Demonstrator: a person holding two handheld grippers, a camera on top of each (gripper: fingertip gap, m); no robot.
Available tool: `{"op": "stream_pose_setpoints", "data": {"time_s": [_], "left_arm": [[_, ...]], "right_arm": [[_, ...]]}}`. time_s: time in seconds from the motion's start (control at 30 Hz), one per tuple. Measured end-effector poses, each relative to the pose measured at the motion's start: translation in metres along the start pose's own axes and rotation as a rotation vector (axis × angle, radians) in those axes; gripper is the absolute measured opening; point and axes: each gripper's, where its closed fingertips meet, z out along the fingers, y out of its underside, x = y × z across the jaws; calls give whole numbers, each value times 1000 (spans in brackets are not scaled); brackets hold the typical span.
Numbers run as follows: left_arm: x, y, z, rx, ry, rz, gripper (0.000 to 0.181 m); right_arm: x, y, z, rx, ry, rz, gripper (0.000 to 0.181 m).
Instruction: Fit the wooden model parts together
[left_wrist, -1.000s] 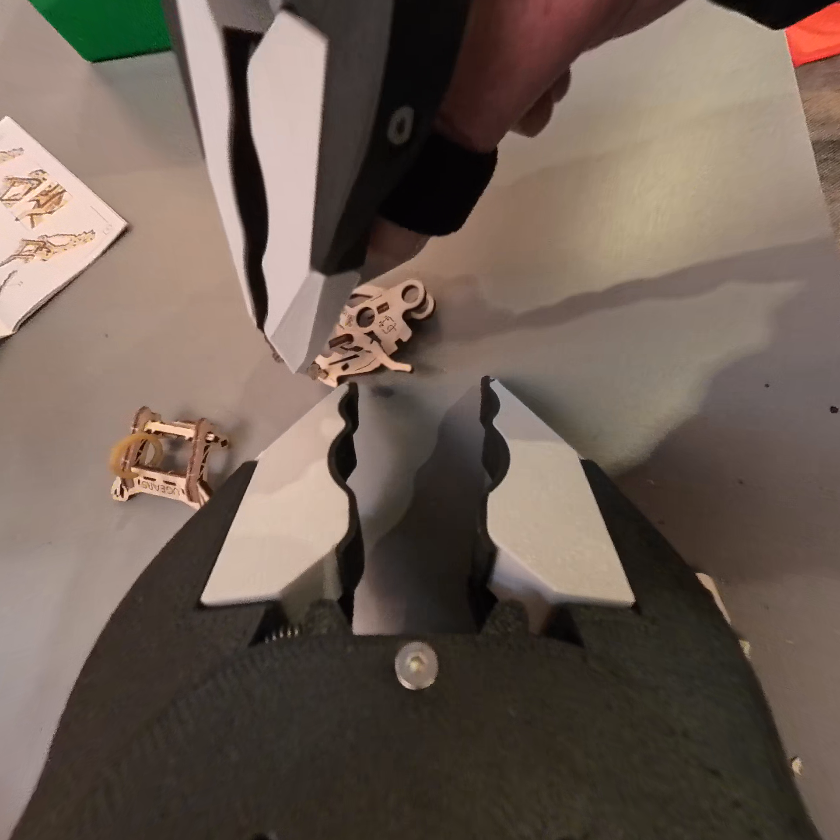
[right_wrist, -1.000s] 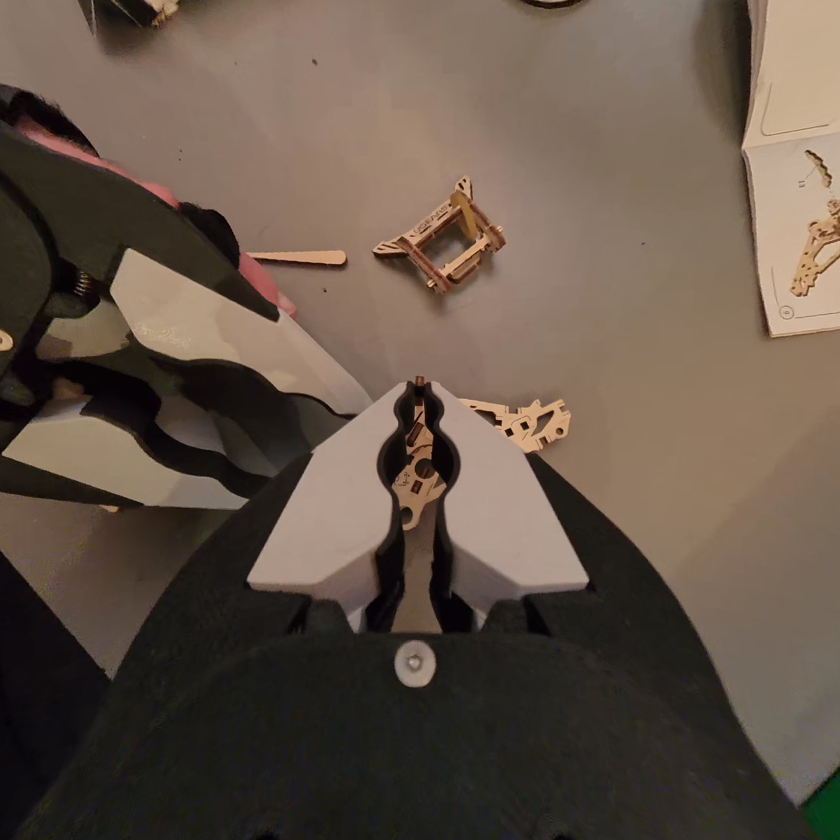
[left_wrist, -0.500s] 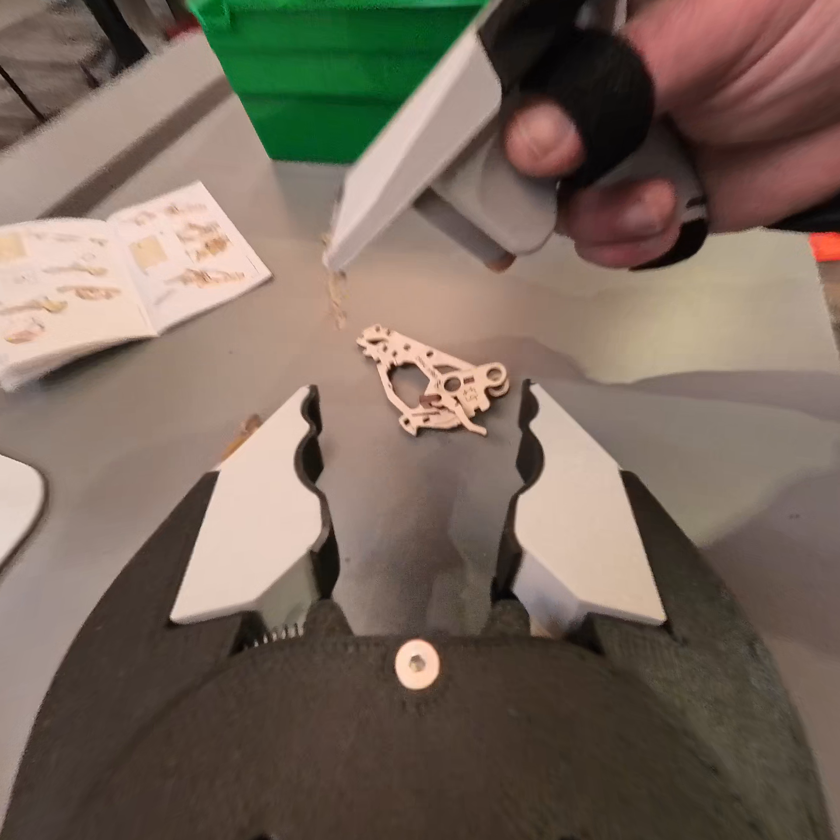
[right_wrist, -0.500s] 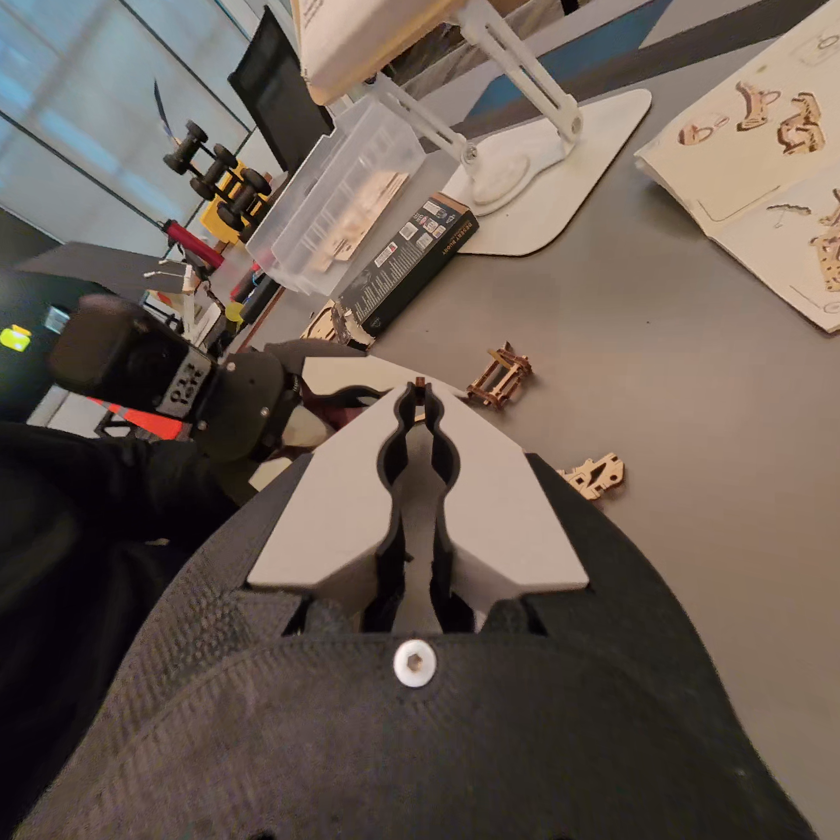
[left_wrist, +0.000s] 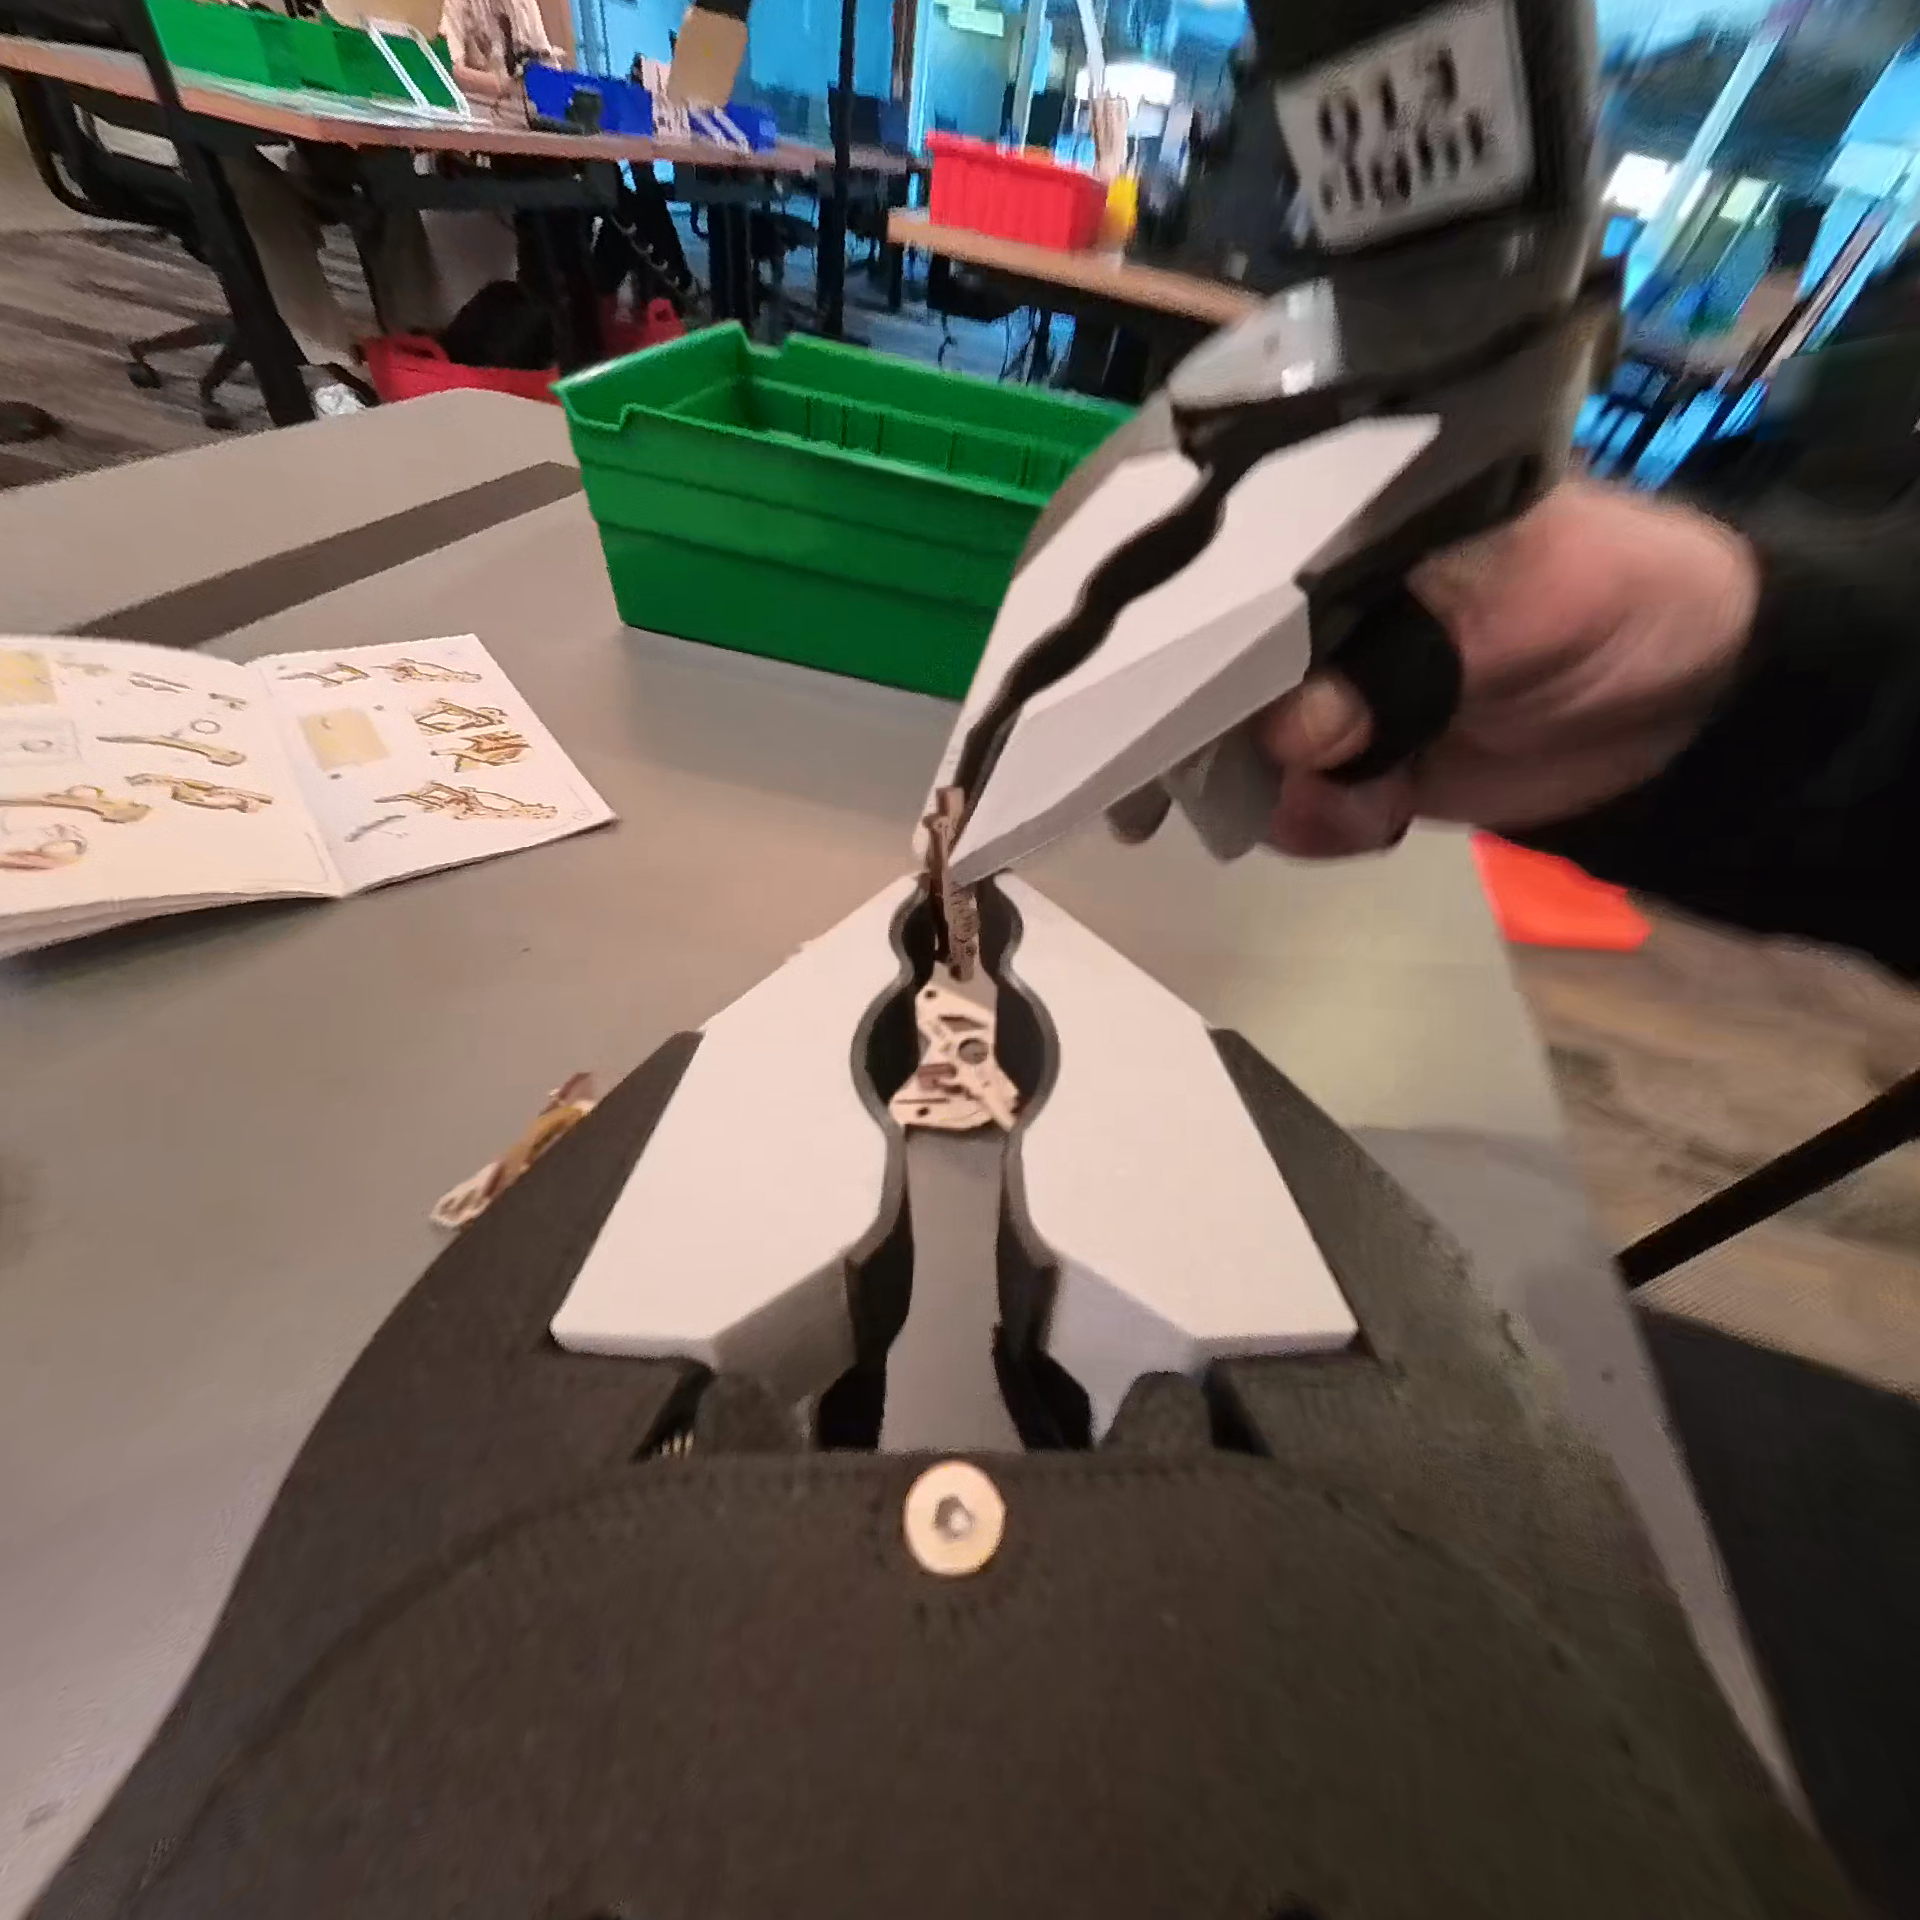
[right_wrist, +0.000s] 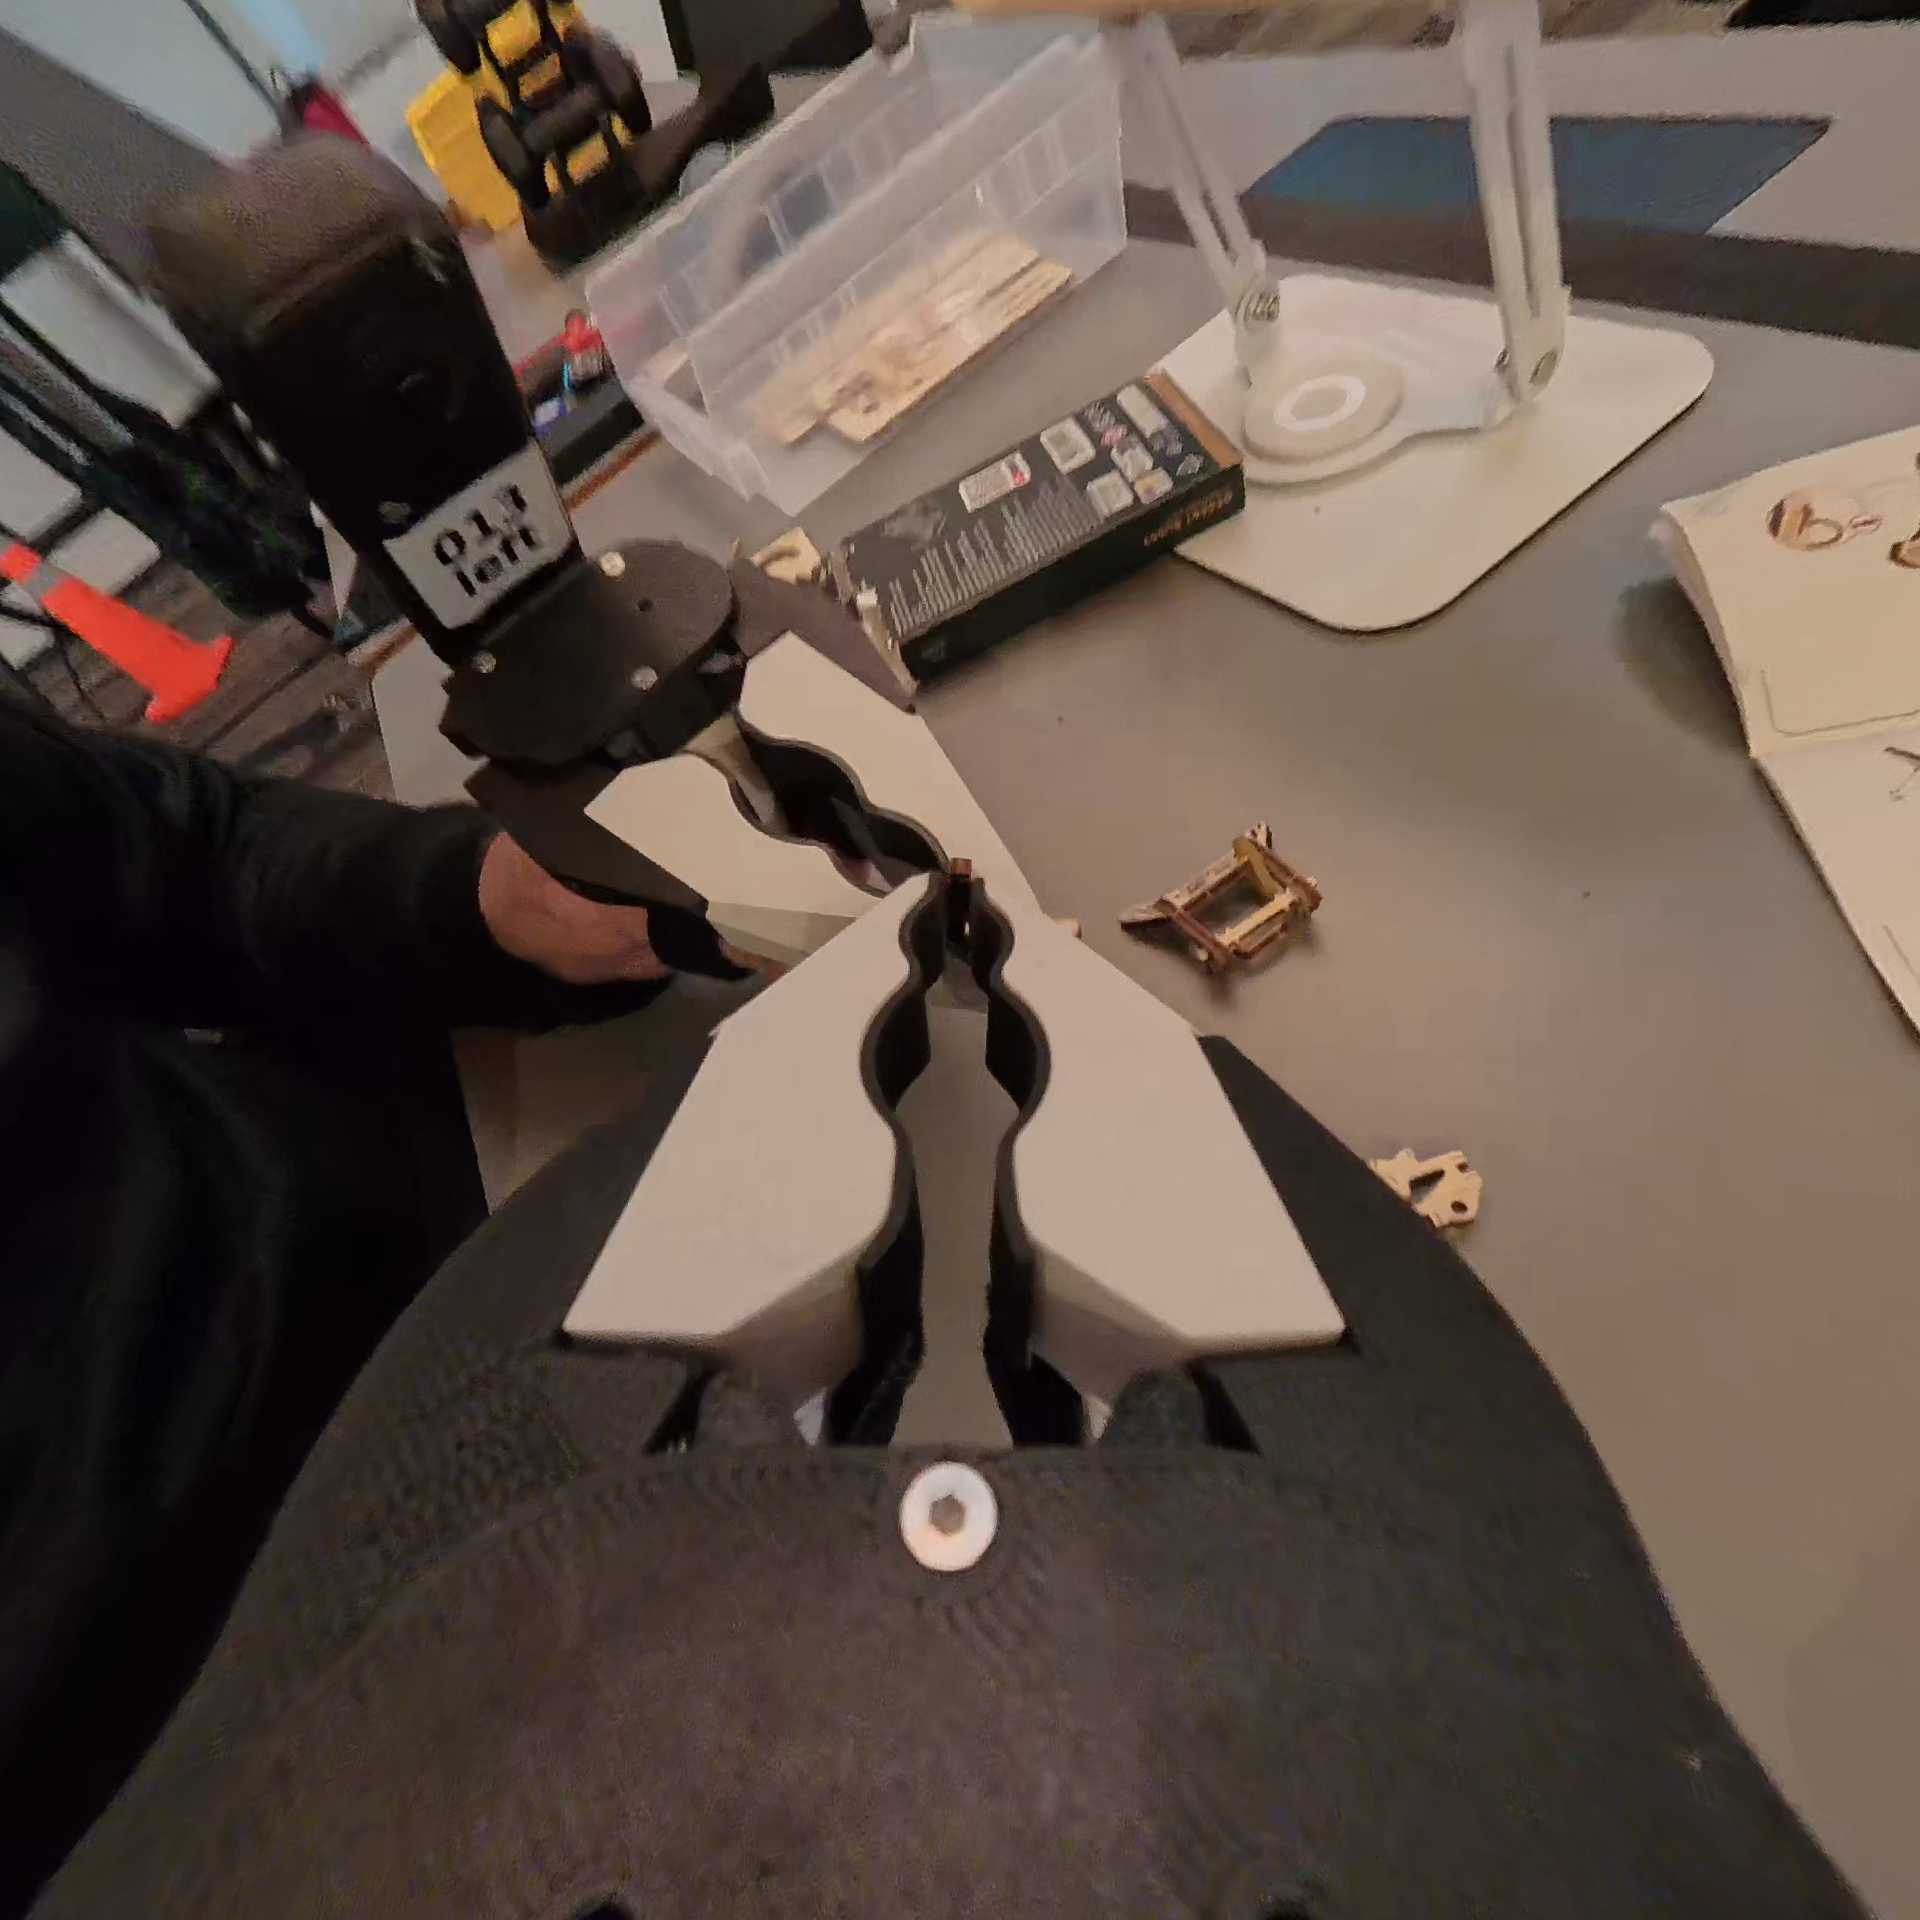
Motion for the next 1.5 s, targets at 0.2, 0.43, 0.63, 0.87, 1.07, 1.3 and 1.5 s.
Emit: {"op": "stream_pose_setpoints", "data": {"time_s": [0.2, 0.43, 0.63, 0.87, 1.07, 1.3, 1.5], "left_arm": [[25, -11, -2, 93, 256, -228, 23], [-2, -10, -13, 33, 57, 62, 43], [3, -10, -15, -25, -84, 507, 23], [3, -8, -16, -42, -149, 584, 5], [4, -6, -15, -49, -118, 505, 3], [4, 3, -13, -88, 13, 294, 3], [10, 6, -18, -85, 221, -16, 3]], "right_arm": [[-4, -12, 1, 152, -47, 130, 0], [-3, -9, -7, 105, -152, 281, 1], [-13, -1, -5, 15, -253, 353, 0], [-15, -1, -5, 31, -246, 392, 1], [-10, -3, -5, 54, -185, 361, 1], [-8, -9, -11, 71, -121, 173, 15], [-5, 4, -21, -157, 88, -404, 19]]}}
